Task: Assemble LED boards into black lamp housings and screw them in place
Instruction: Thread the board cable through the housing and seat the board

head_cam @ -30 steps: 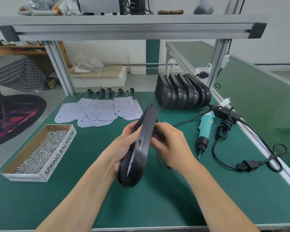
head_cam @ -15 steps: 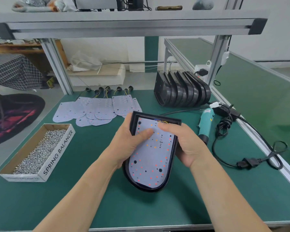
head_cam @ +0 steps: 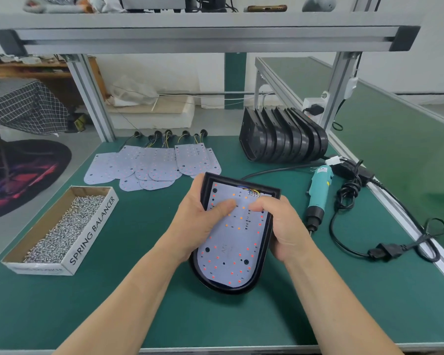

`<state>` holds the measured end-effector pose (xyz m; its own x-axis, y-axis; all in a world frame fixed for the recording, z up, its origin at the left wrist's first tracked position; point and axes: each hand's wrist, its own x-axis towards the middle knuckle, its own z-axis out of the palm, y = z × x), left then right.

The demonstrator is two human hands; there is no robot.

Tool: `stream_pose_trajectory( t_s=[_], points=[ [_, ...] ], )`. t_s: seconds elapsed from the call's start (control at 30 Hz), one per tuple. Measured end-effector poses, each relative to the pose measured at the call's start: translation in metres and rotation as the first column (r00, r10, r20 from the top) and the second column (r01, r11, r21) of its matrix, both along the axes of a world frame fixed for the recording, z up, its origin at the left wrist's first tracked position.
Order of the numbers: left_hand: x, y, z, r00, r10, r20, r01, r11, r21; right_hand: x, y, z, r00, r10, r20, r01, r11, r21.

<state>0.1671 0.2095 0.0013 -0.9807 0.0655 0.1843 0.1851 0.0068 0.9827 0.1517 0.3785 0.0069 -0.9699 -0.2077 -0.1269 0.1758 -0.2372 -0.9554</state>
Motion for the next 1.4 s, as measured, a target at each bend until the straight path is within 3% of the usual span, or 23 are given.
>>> stream_pose_trajectory(
  t_s=[0.13,0.37,0.63,0.87,1.03,1.27,1.33,1.4],
  points=[
    [0.002,-0.002,-0.009,0.999,0.043,0.002,-0.043,0.999,0.029,-0.004,0.003,0.006,0.997,0.064,0.032,-0.067,0.994,0.089],
    [0.001,0.006,-0.012,0.995,0.093,-0.024,-0.092,0.995,0.038,-0.003,-0.004,0.002,0.996,-0.084,0.024,0.085,0.996,-0.004],
    [-0.006,0.015,-0.013,0.969,0.244,-0.033,-0.243,0.970,0.019,-0.008,0.003,-0.013,1.000,0.005,0.019,-0.004,0.998,-0.056],
    [-0.013,0.015,-0.023,0.912,0.401,0.088,-0.401,0.916,-0.021,-0.001,-0.001,-0.042,0.985,-0.146,-0.093,0.167,0.942,0.292],
    [-0.016,0.013,-0.029,0.882,0.446,0.154,-0.448,0.894,-0.024,-0.002,-0.001,-0.048,0.991,-0.092,-0.093,0.120,0.924,0.363],
    [-0.019,-0.006,-0.025,0.919,0.309,0.244,-0.276,0.948,-0.162,-0.011,-0.001,-0.055,0.995,-0.097,-0.008,0.096,0.971,0.221],
    [-0.021,-0.018,-0.022,0.909,0.340,0.241,-0.275,0.924,-0.267,-0.012,0.000,-0.056,0.995,-0.101,0.006,0.098,0.974,0.203],
    [-0.022,-0.038,-0.016,0.873,0.450,0.186,-0.375,0.865,-0.333,-0.013,0.000,-0.058,0.994,-0.108,0.014,0.103,0.976,0.193]
  ],
)
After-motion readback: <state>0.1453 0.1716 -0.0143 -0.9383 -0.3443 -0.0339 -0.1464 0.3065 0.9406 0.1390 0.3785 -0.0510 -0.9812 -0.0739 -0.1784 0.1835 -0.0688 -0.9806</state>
